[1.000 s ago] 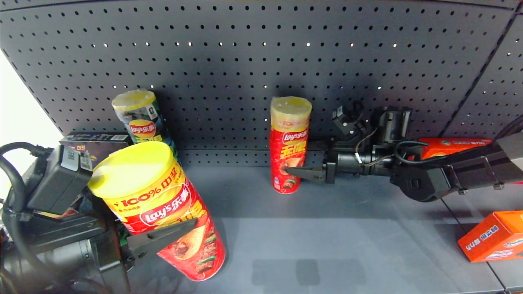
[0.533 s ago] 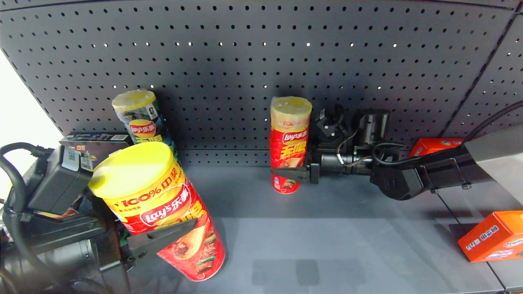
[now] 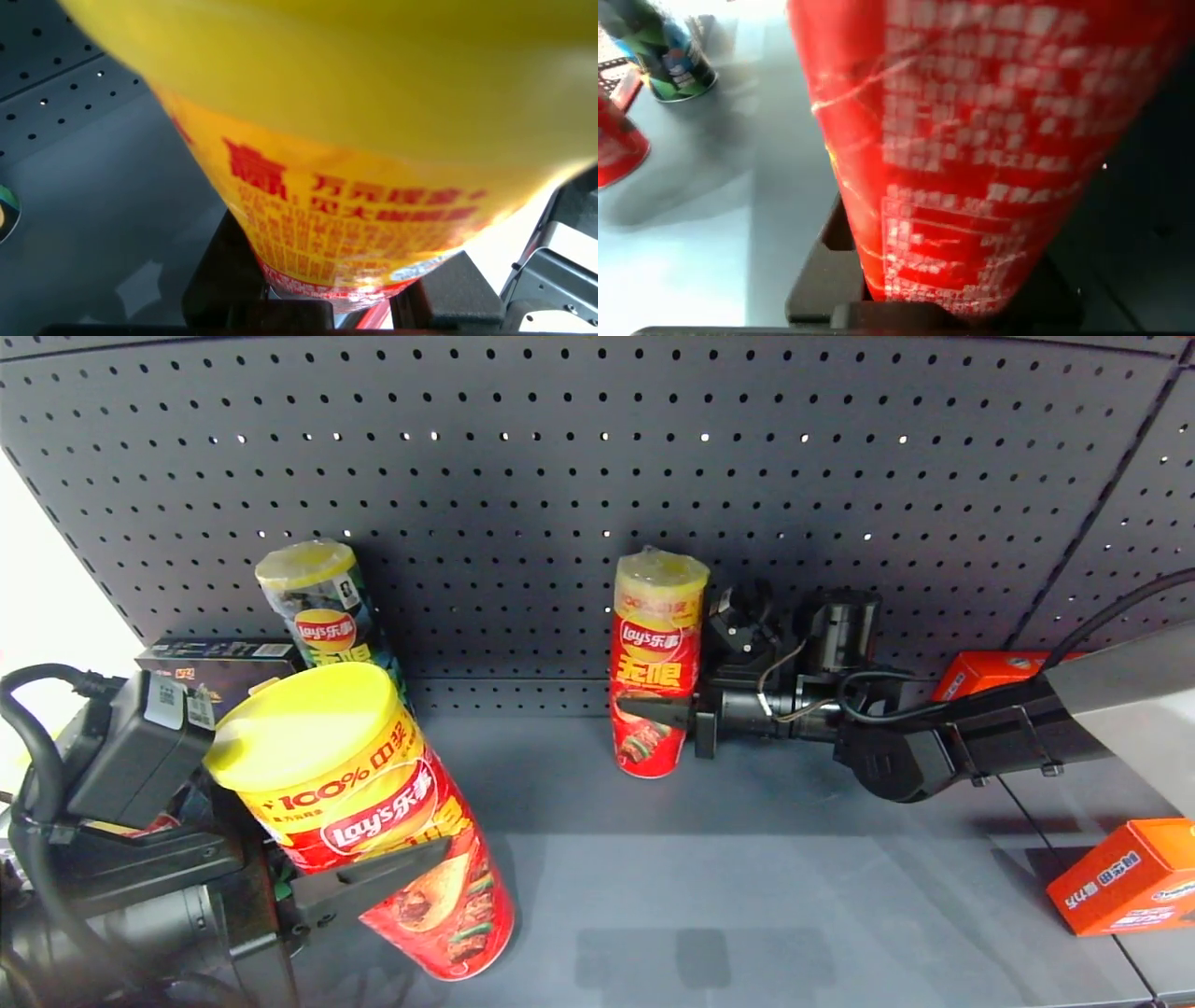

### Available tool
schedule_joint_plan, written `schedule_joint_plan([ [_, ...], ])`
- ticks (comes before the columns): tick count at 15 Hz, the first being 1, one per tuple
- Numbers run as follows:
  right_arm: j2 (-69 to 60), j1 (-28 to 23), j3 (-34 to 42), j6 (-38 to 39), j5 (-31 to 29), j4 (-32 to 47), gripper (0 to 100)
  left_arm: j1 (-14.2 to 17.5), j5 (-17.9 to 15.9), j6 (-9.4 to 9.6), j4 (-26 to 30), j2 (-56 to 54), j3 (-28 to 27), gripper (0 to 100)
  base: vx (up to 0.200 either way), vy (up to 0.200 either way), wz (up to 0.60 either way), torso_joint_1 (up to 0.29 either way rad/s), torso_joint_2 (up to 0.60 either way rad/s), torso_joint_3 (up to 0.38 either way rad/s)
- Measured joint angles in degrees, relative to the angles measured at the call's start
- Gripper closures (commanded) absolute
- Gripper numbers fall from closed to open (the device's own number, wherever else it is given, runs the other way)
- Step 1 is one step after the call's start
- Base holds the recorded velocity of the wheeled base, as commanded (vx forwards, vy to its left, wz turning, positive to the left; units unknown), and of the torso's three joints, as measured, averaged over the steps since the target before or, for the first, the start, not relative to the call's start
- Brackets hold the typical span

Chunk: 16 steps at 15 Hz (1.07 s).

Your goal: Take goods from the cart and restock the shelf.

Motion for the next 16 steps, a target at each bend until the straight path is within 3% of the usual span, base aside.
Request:
schedule_joint_plan([
  [8, -14.2, 1.9, 15.9, 0.0, -0.6, -1.2, 100, -0.1, 0.0, 0.09, 0.0, -0.1, -0.1, 100, 0.0, 0.0, 0.0, 0.0, 0.0, 0.0],
  [16, -25.5, 9.7, 36.8, 0.2, -8.1, -11.8, 100, 0.0, 0.1, 0.01, 0.0, 0.0, -0.4, 100, 0.0, 0.0, 0.0, 0.0, 0.0, 0.0],
])
